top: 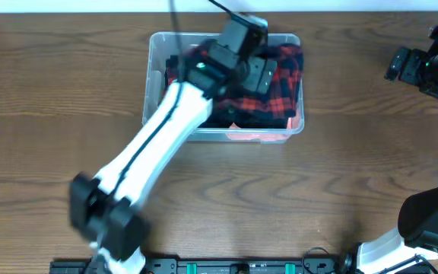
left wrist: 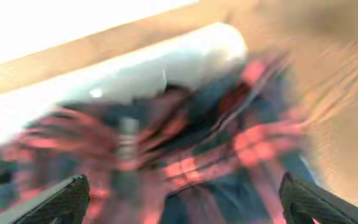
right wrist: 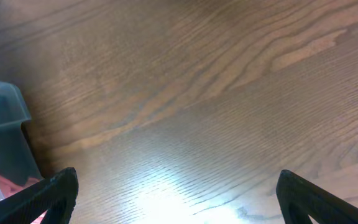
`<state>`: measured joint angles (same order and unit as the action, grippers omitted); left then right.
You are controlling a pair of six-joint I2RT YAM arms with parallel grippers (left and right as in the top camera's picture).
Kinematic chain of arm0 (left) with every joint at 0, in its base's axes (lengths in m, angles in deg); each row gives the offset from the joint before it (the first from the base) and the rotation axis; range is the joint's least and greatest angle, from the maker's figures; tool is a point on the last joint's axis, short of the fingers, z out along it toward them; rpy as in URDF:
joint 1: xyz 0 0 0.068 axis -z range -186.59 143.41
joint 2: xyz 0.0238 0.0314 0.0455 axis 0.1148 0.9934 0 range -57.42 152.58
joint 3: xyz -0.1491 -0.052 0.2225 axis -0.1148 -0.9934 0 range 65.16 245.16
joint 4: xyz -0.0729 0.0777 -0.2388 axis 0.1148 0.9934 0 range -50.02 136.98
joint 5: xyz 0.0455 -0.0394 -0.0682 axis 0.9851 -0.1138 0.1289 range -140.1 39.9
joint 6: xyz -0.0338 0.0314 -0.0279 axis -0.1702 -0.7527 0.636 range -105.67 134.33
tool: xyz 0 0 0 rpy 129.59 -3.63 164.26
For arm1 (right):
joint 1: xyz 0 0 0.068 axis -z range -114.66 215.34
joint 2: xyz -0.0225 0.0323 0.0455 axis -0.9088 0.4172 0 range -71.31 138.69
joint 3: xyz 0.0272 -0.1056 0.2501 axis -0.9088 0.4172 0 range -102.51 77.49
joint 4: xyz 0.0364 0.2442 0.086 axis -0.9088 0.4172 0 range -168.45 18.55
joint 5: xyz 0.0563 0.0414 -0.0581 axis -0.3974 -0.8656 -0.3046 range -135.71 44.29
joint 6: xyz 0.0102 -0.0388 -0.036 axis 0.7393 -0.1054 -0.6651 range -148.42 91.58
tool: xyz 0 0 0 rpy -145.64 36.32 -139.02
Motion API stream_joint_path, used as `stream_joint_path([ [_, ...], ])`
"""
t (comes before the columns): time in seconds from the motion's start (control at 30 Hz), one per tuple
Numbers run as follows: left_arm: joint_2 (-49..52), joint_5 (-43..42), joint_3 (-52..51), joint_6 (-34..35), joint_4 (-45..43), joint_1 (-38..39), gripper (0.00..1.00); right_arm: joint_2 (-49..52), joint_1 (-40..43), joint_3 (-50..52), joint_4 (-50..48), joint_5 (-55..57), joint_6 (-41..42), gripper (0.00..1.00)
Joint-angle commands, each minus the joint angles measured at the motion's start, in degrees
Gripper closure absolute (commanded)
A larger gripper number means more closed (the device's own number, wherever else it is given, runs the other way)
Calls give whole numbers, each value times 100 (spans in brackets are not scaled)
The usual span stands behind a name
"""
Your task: Pack container
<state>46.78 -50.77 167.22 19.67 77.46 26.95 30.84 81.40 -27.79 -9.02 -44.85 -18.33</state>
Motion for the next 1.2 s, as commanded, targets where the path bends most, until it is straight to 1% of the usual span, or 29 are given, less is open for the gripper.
stream_joint_path([
  [0.0,-474,149,26,-37,74,28,2,-55,26,-37,11,22,59,1],
  [0.27,-693,149,24,-35,315,28,2,-55,26,-37,11,22,59,1],
  [0.4,-693,-138,24,-33,302,103,2,-55,26,-37,13,22,59,1],
  [0.47,-686,-144,24,-37,306,127,2,-55,26,-37,11,22,59,1],
  [0.57,-745,205,24,-72,579,81,2,-55,26,-37,11,22,59,1],
  [0.63,-835,345,24,-304,951,22,2,-55,26,-37,11,22,59,1],
  [0.7,-1001,505,24,-337,1281,-103,2,-55,26,-37,11,22,59,1],
  [0.77,-1213,474,24,-330,1414,-302,2,-55,26,-37,11,22,59,1],
  [1.0,-1875,369,11,-317,1410,-1021,2,-55,26,-37,11,22,59,1],
  [1.07,-2074,367,-122,-317,1239,-1248,2,-55,26,-37,13,22,59,1],
  [1.17,-2505,116,-667,-339,621,-1582,2,-55,26,-37,11,22,59,1],
])
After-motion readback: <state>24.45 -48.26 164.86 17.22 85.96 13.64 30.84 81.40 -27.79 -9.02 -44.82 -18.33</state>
